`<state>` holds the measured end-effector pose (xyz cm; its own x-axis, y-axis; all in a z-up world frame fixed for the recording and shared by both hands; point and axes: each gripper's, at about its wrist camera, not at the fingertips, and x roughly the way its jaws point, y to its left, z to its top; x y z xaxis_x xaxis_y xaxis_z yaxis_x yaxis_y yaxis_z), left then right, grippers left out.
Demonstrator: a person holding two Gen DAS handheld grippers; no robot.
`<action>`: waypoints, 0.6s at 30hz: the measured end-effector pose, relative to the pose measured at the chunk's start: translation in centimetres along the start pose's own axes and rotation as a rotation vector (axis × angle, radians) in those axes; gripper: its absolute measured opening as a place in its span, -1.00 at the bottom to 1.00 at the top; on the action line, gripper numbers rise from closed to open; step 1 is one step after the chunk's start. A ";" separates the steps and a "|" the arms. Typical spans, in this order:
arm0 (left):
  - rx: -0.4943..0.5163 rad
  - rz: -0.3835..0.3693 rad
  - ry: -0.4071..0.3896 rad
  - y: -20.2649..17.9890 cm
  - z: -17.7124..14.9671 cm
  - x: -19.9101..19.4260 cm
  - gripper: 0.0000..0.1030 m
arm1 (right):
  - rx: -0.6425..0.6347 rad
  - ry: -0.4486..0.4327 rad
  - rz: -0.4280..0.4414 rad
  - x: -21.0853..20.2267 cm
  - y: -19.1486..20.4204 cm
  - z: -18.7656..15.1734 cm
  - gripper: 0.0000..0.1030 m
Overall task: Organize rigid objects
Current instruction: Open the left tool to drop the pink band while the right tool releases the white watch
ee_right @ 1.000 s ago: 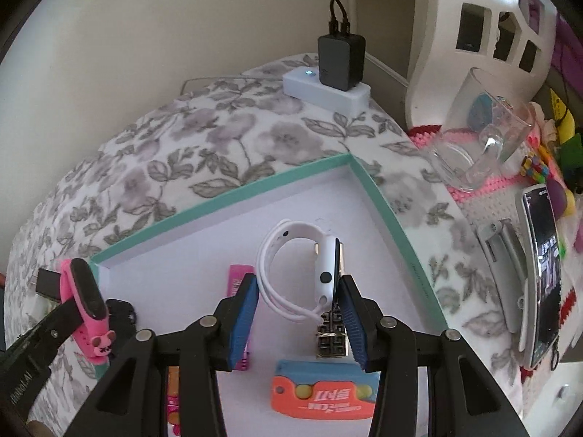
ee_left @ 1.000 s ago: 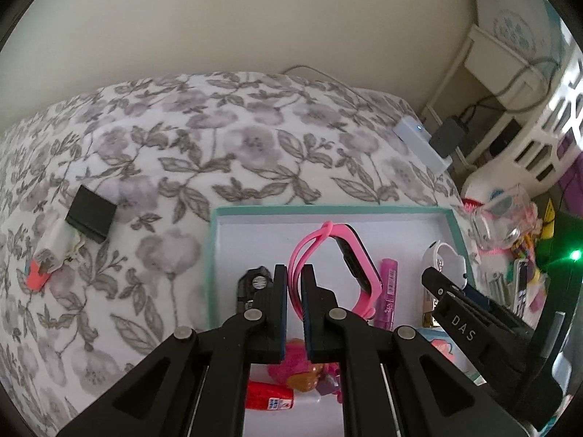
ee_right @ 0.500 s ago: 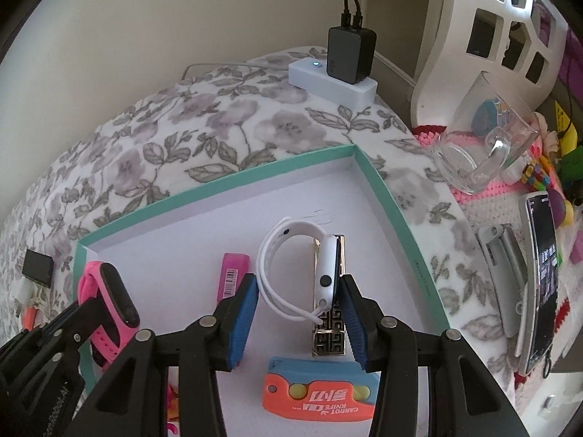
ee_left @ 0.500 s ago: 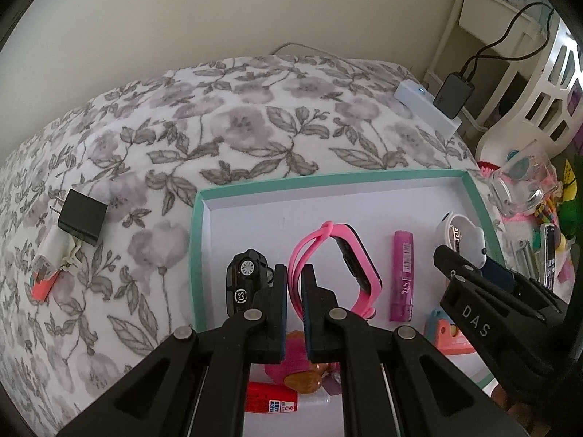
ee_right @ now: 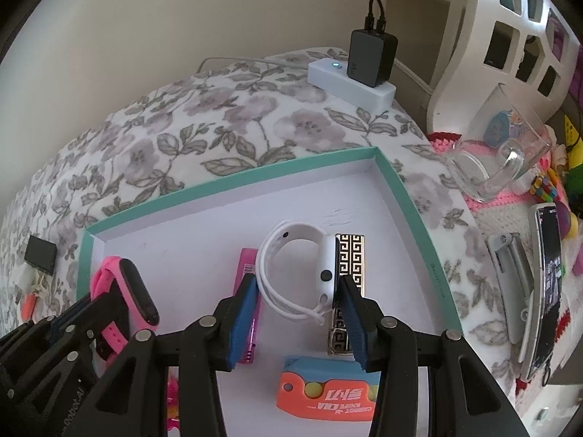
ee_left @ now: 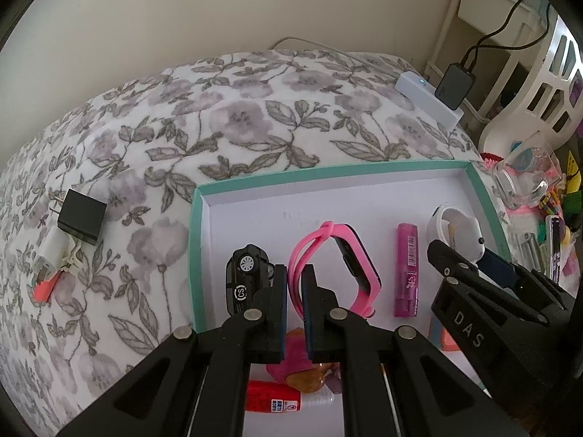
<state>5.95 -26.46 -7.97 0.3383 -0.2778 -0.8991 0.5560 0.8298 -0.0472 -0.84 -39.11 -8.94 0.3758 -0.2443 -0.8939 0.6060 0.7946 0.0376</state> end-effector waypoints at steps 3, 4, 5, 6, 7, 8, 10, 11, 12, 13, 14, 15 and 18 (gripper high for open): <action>-0.003 0.001 0.001 0.0 0.0 0.0 -0.85 | -0.006 0.007 0.002 0.1 0.1 -0.1 -0.05; -0.003 0.001 0.002 0.0 0.0 0.1 -0.84 | -0.008 0.009 0.002 0.2 0.1 -0.1 -0.05; -0.003 0.001 0.003 0.0 0.0 0.1 -0.81 | -0.011 0.010 0.001 0.2 0.2 -0.1 -0.05; -0.003 0.002 0.005 0.0 0.0 0.1 -0.79 | -0.013 0.009 0.000 0.2 0.2 -0.1 -0.05; -0.004 0.001 0.005 0.1 0.0 0.1 -0.72 | -0.013 0.007 -0.002 0.2 0.2 -0.2 -0.05; -0.007 0.002 0.006 0.1 0.0 0.1 -0.65 | -0.014 0.003 0.001 0.1 0.3 -0.1 -0.05; -0.012 0.002 0.001 0.3 0.1 -0.1 -0.56 | -0.016 0.001 0.004 0.1 0.3 -0.1 -0.04; -0.014 0.002 -0.001 0.4 0.1 -0.2 -0.49 | -0.019 -0.001 0.003 0.0 0.4 -0.1 -0.04; -0.019 0.001 -0.004 0.5 0.2 -0.3 -0.45 | -0.021 -0.001 0.001 0.0 0.4 -0.1 -0.04; -0.023 0.002 -0.006 0.6 0.2 -0.4 -0.39 | -0.023 -0.001 0.000 0.0 0.4 -0.1 -0.04; -0.028 0.002 -0.008 0.7 0.3 -0.5 -0.34 | -0.023 -0.002 0.000 0.0 0.4 0.0 -0.04; -0.034 0.003 -0.011 0.9 0.3 -0.6 -0.32 | -0.022 -0.004 0.001 0.0 0.4 0.0 -0.04; -0.050 0.013 -0.018 1.3 0.5 -0.9 -0.24 | -0.017 -0.021 0.004 -0.4 0.4 0.1 -0.05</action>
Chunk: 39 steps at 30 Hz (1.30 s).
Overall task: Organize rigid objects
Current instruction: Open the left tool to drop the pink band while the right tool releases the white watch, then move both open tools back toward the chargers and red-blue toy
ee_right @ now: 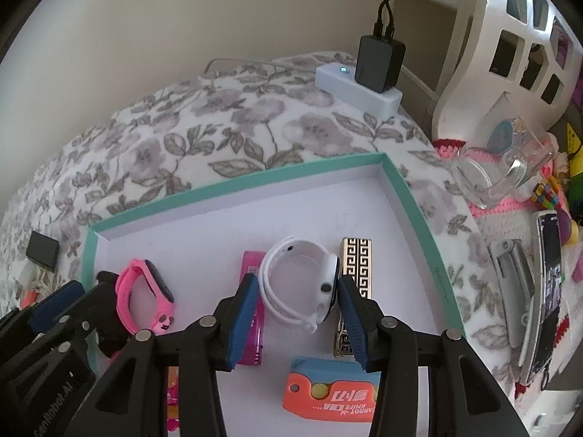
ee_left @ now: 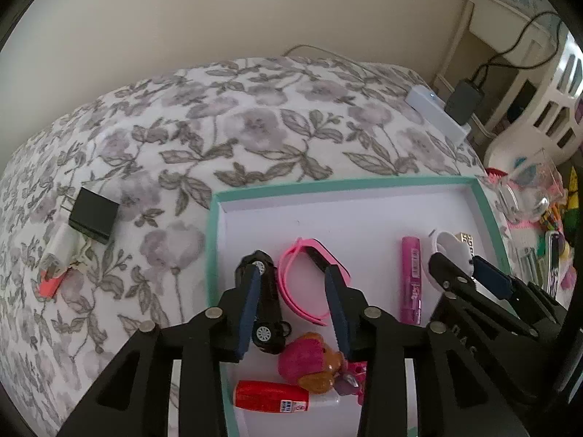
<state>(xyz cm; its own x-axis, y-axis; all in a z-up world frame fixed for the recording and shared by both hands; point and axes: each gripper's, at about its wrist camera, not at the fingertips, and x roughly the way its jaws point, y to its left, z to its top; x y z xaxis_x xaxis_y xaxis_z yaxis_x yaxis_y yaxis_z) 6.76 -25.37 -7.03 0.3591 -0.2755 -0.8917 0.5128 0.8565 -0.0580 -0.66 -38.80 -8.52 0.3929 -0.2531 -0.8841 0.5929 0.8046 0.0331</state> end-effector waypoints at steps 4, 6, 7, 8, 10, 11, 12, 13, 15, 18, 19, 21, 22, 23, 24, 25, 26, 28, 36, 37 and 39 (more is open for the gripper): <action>-0.043 0.018 -0.012 1.1 0.3 -0.5 -0.10 | -0.004 -0.031 0.007 -0.6 0.2 0.3 -0.04; -0.070 0.031 -0.020 1.8 0.5 -0.8 -0.04 | -0.010 -0.037 0.010 -0.7 0.3 0.3 -0.01; -0.081 0.039 -0.023 2.1 0.6 -1.0 0.02 | -0.012 -0.039 0.010 -0.7 0.4 0.3 0.08; -0.093 0.051 -0.026 2.4 0.7 -1.1 0.09 | -0.015 -0.043 0.009 -0.7 0.5 0.3 0.16; -0.116 0.082 -0.031 3.1 0.7 -1.2 0.14 | -0.017 -0.045 0.011 -0.7 0.6 0.3 0.18; -0.125 0.094 -0.030 3.4 0.7 -1.2 0.16 | -0.018 -0.046 0.013 -0.7 0.6 0.3 0.20; -0.141 0.110 -0.026 3.8 0.7 -1.2 0.19 | -0.018 -0.046 0.015 -0.7 0.6 0.3 0.23; -0.152 0.124 -0.021 4.1 0.7 -1.1 0.26 | -0.018 -0.045 0.017 -0.7 0.6 0.2 0.27; -0.176 0.150 -0.010 4.7 0.6 -0.9 0.36 | -0.020 -0.045 0.021 -0.5 0.7 0.1 0.29; -0.206 0.189 0.009 5.6 0.4 -0.5 0.52 | -0.030 -0.044 0.021 -0.3 0.8 0.0 0.50; -0.214 0.197 0.015 5.8 0.3 -0.4 0.52 | -0.031 -0.046 0.026 -0.3 0.8 0.0 0.55; -0.227 0.211 0.021 6.2 0.2 -0.2 0.52 | -0.029 -0.044 0.040 -0.2 0.9 -0.1 0.55; -0.231 0.217 0.023 6.3 0.1 -0.2 0.52 | -0.028 -0.044 0.042 -0.2 0.9 -0.1 0.56; -0.234 0.223 0.025 6.4 0.1 -0.1 0.52 | -0.030 -0.045 0.042 -0.2 0.9 -0.1 0.64; -0.238 0.230 0.027 6.5 0.0 -0.1 0.52 | -0.034 -0.047 0.040 -0.2 1.0 -0.1 0.70; -0.242 0.236 0.030 6.6 0.0 -0.1 0.53 | -0.036 -0.049 0.037 -0.2 1.0 -0.1 0.78; -0.247 0.241 0.033 6.8 0.0 0.0 0.53 | -0.039 -0.052 0.035 -0.2 1.1 -0.2 0.81; -0.256 0.249 0.041 7.0 -0.1 0.1 0.53 | -0.038 -0.053 0.037 -0.2 1.1 -0.2 0.82; -0.275 0.268 0.058 7.8 -0.2 0.4 0.83 | -0.054 -0.050 0.040 0.0 1.5 -0.3 1.00; -0.274 0.273 0.053 7.9 -0.2 0.4 0.83 | -0.055 -0.052 0.040 0.0 1.5 -0.3 1.00; -0.270 0.282 0.045 8.0 -0.1 0.2 0.83 | -0.053 -0.059 0.045 -0.2 1.5 -0.3 1.00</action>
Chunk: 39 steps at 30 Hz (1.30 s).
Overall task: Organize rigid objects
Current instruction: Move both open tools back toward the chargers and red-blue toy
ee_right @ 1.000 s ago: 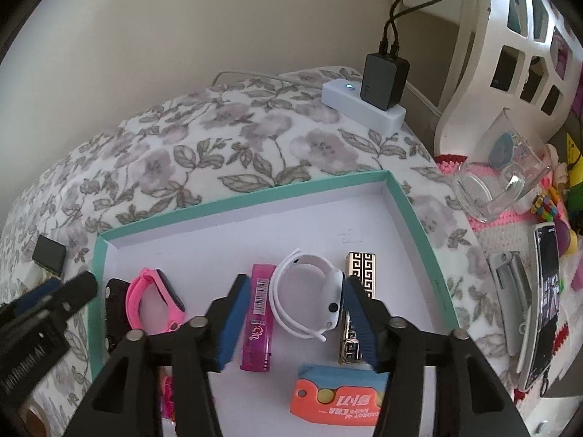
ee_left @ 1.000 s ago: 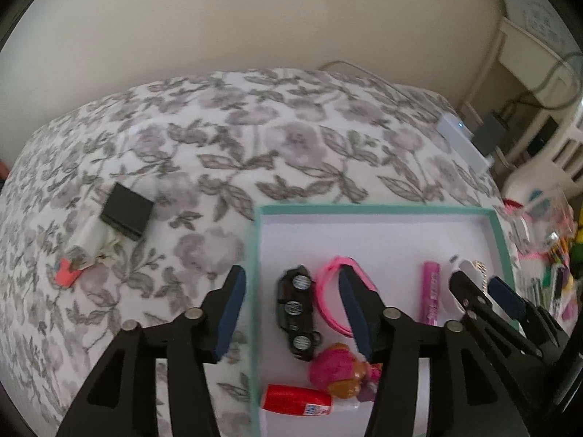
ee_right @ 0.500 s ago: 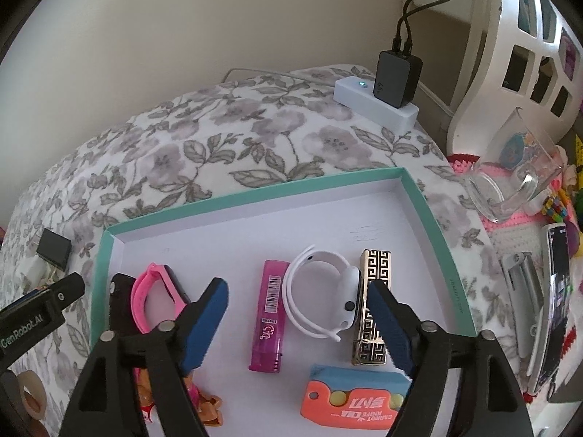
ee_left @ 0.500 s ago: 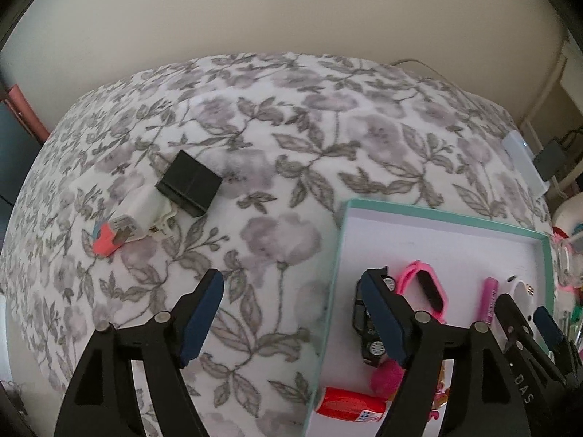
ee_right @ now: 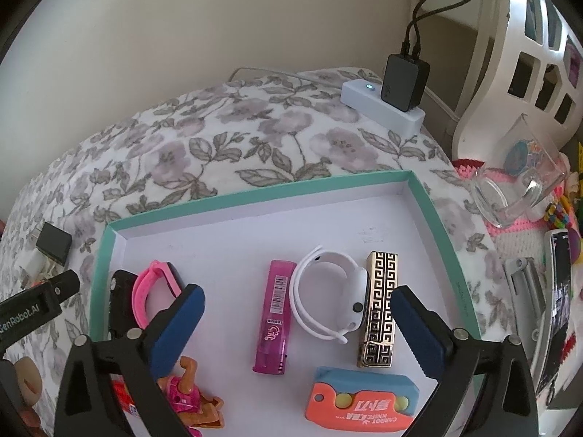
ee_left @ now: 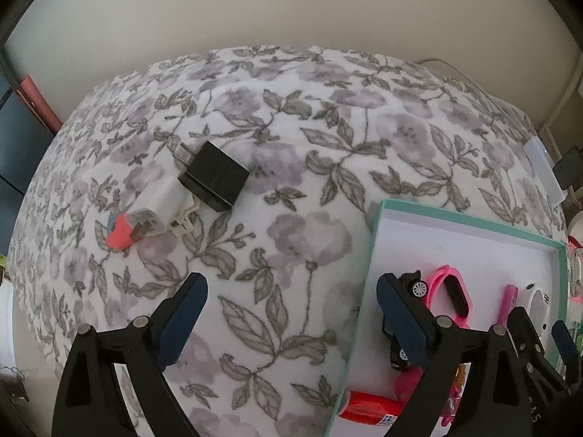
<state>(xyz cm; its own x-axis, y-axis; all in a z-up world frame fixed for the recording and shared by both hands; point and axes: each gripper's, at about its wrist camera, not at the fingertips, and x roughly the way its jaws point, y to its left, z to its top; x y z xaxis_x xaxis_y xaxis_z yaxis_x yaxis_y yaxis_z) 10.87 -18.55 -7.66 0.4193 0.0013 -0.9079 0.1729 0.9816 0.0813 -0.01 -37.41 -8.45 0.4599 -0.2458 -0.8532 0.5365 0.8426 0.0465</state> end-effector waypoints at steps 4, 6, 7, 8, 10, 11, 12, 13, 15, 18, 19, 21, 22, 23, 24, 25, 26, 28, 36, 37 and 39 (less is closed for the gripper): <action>-0.002 0.008 -0.002 0.3 0.2 0.0 0.83 | 0.005 -0.015 0.019 -0.3 0.1 0.1 1.00; -0.011 0.010 0.002 0.6 0.3 0.1 0.84 | 0.008 -0.025 0.027 -0.5 0.2 0.2 1.00; -0.016 0.010 0.002 0.8 0.4 0.1 0.84 | 0.007 -0.029 0.021 -0.6 0.3 0.3 1.00; -0.021 0.011 0.002 1.0 0.5 0.1 0.84 | 0.003 -0.033 0.014 -0.7 0.3 0.4 1.00; -0.037 0.010 0.000 1.6 0.7 0.0 0.84 | -0.007 -0.039 0.004 -0.9 0.5 0.5 1.00; -0.046 0.008 -0.001 1.9 0.8 0.0 0.84 | -0.012 -0.042 0.000 -1.0 0.6 0.5 1.00; -0.056 0.006 -0.002 2.2 0.9 -0.1 0.84 | -0.017 -0.044 -0.002 -1.0 0.7 0.6 1.00; -0.066 0.003 -0.002 2.5 1.1 -0.1 0.84 | -0.019 -0.048 -0.004 -1.1 0.8 0.6 1.00; -0.083 0.000 -0.002 3.2 1.2 -0.2 0.84 | -0.022 -0.049 -0.002 -1.1 1.0 0.7 1.00; -0.108 -0.001 0.005 4.3 1.5 -0.1 0.84 | -0.043 -0.042 -0.009 -1.2 1.5 0.8 1.00; -0.117 -0.001 0.008 4.7 1.6 0.0 0.84 | -0.045 -0.043 -0.007 -1.2 1.6 0.8 1.00; -0.142 -0.005 0.013 5.8 1.8 0.1 0.84 | -0.035 -0.052 0.003 -1.3 1.8 0.9 1.00; -0.156 -0.008 0.014 6.4 2.0 0.1 0.84 | -0.026 -0.065 0.009 -1.4 1.9 0.9 1.00; -0.167 -0.010 0.015 7.0 2.1 0.1 0.84 | -0.021 -0.076 0.012 -1.5 2.0 1.0 1.00; -0.177 -0.012 0.014 7.6 2.3 0.0 0.84 | -0.021 -0.081 0.014 -1.7 2.1 1.1 1.00; -0.186 -0.015 0.013 8.3 2.5 0.0 0.84 | -0.026 -0.090 0.016 -1.8 2.4 1.2 1.00; -0.195 -0.018 0.012 9.0 2.7 0.0 0.84 | -0.034 -0.107 0.016 -2.1 2.8 1.4 1.00; -0.222 -0.023 0.004 10.8 3.3 -0.1 0.84 | -0.049 -0.133 0.022 -2.7 3.6 1.7 1.00; -0.356 -0.019 0.003 18.6 4.3 0.8 0.84 | -0.097 -0.177 0.151 -4.6 8.6 3.5 1.00; -0.373 -0.015 0.007 19.5 4.2 1.0 0.84 | -0.107 -0.175 0.165 -4.6 9.5 3.7 1.00; -0.400 -0.008 0.019 20.9 4.1 1.7 0.84 | -0.123 -0.159 0.197 -4.3 11.2 3.9 1.00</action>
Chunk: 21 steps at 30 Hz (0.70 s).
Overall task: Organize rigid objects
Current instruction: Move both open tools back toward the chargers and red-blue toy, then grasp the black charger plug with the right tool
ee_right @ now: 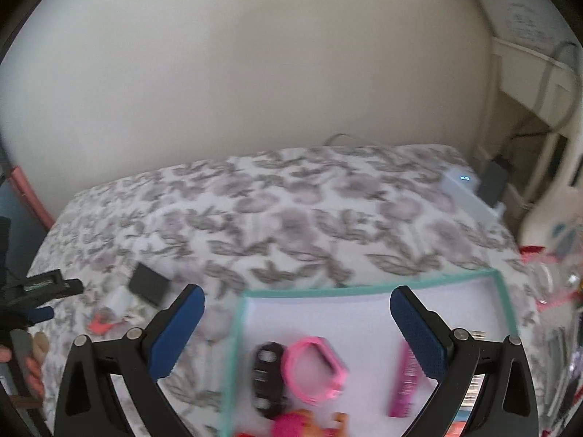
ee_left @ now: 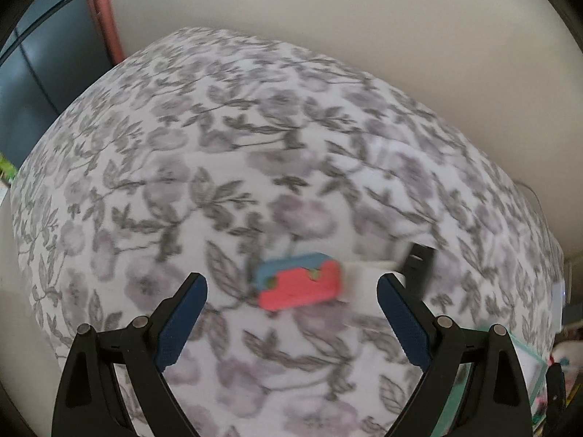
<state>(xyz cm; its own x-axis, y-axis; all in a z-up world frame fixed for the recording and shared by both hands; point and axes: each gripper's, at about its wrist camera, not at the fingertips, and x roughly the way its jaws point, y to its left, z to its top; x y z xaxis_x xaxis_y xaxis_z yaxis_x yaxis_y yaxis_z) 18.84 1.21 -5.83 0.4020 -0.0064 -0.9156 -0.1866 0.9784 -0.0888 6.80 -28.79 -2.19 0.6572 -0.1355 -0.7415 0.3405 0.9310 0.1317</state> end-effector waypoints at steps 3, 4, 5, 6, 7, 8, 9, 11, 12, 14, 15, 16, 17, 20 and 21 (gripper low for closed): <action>-0.033 0.003 0.023 1.4 0.3 1.1 0.84 | -0.017 0.027 0.047 1.2 2.3 0.2 1.00; -0.042 0.003 0.033 1.7 0.4 1.6 0.84 | -0.026 0.037 0.061 1.7 3.2 0.3 1.00; -0.048 0.005 0.043 2.0 0.4 2.0 0.84 | -0.032 0.047 0.072 2.1 3.9 0.2 1.00; -0.054 0.006 0.055 2.2 0.5 2.4 0.84 | -0.036 0.058 0.085 2.5 4.6 0.2 1.00; -0.062 0.003 0.065 2.4 0.6 2.7 0.84 | -0.039 0.072 0.100 3.1 5.2 0.2 1.00; -0.071 -0.003 0.073 2.6 0.6 2.8 0.84 | -0.039 0.091 0.121 3.7 6.0 0.1 1.00; -0.079 -0.014 0.081 2.8 0.7 3.0 0.84 | -0.041 0.101 0.130 4.2 6.5 0.0 1.00; -0.090 -0.032 0.091 3.0 0.9 3.2 0.84 | -0.065 0.118 0.129 5.2 8.0 -0.2 1.00; -0.097 -0.042 0.096 3.0 0.9 3.2 0.84 | -0.081 0.125 0.126 5.7 8.6 -0.2 1.00; -0.118 -0.062 0.108 3.2 1.0 3.4 0.84 | -0.120 0.149 0.135 6.7 10.1 -0.5 1.00; -0.124 -0.067 0.112 3.2 1.2 3.5 0.84 | -0.131 0.156 0.139 7.1 10.6 -0.5 1.00; -0.126 -0.068 0.113 3.2 1.3 3.5 0.84 | -0.143 0.163 0.144 7.6 11.2 -0.7 1.00; -0.126 -0.066 0.113 3.2 1.3 3.6 0.84 | -0.149 0.169 0.149 7.9 11.5 -0.8 1.00; -0.143 -0.060 0.116 3.3 1.4 3.9 0.84 | -0.173 0.196 0.178 9.2 12.7 -1.3 0.99; -0.156 -0.062 0.118 3.5 1.4 4.0 0.84 | -0.177 0.201 0.187 9.5 13.0 -1.4 0.98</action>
<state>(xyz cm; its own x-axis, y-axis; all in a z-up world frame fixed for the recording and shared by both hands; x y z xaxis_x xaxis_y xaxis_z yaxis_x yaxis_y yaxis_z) 21.09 4.89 -9.28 0.3108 -0.0994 -0.9453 -0.3053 0.9314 -0.1983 16.57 -17.49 -8.45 0.5452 0.0970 -0.8327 0.0925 0.9803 0.1747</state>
